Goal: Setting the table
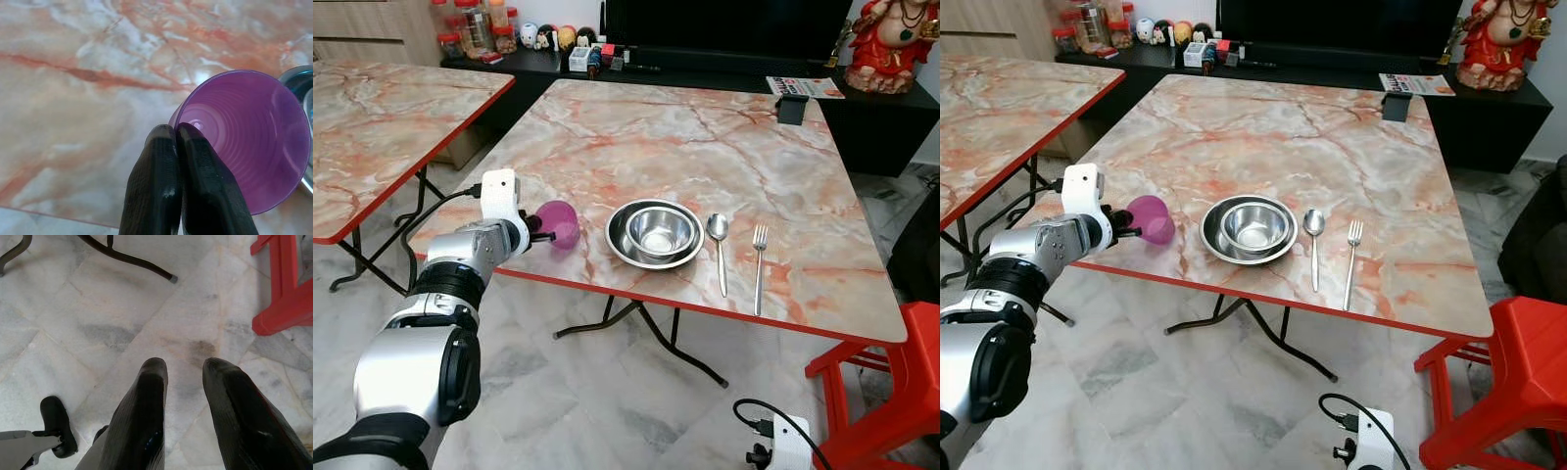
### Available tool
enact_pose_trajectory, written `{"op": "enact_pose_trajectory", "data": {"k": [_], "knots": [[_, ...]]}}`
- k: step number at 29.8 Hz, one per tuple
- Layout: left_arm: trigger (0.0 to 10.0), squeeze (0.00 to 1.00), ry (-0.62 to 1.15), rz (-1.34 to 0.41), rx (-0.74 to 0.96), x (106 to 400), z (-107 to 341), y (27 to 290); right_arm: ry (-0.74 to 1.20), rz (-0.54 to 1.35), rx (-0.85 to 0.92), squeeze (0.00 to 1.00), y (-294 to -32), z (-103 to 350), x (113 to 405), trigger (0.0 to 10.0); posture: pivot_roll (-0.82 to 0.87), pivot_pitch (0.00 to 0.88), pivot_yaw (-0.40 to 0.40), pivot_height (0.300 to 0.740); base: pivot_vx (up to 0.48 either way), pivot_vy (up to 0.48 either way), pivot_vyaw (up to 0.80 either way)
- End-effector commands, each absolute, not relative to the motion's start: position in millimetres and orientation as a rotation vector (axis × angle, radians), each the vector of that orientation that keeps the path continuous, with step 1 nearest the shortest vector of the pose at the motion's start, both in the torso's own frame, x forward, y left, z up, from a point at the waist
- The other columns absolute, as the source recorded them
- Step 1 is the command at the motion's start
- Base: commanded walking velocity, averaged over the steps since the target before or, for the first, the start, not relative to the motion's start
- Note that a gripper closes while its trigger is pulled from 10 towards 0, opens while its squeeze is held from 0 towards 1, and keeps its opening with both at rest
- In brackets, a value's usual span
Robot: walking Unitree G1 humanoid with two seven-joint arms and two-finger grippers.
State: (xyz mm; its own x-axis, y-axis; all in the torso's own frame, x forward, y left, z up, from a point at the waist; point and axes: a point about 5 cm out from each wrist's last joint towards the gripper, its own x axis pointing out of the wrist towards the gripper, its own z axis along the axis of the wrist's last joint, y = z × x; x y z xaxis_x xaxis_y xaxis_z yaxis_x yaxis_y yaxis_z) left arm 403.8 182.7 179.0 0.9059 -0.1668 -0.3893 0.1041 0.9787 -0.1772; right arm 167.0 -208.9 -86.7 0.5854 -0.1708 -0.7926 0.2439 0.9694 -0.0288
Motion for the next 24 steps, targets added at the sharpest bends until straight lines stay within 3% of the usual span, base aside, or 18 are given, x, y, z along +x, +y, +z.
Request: {"op": "enact_pose_trajectory", "data": {"k": [1,20,21,22,23,24], "knots": [[10.0,0.0,0.416,-0.156,-0.146,405.8,183.7,177.9,0.925,-0.26,0.095,0.0,-209.8,-88.2,163.4,10.0,-0.05,0.0,-0.002,0.74,0.0,0.0,0.0],[10.0,0.0,0.401,-0.171,-0.139,408.1,182.4,169.3,0.926,-0.267,0.104,0.0,-208.5,-88.8,162.5,10.0,-0.05,0.0,0.007,0.74,0.0,0.0,0.0],[10.0,0.29,0.402,-0.171,-0.139,408.1,182.2,168.8,0.926,-0.267,0.104,0.0,-208.6,-88.8,162.4,10.0,-0.05,0.0,0.008,0.74,0.0,0.0,0.0],[10.0,0.29,0.402,-0.171,-0.139,408.1,182.2,168.8,0.926,-0.267,0.104,0.0,-208.6,-88.8,162.4,10.0,-0.05,0.0,0.008,0.74,0.0,0.0,0.0],[10.0,0.9,0.402,-0.172,-0.139,408.1,182.1,168.6,0.926,-0.268,0.104,0.0,-208.7,-88.8,162.3,10.0,-0.05,0.0,0.008,0.74,0.0,0.0,0.0],[10.0,1.0,0.401,-0.172,-0.14,408.2,182.0,168.2,0.925,-0.271,0.105,0.0,-208.9,-88.8,162.2,10.0,-0.06,0.0,0.007,0.74,0.0,0.0,0.0]]}}
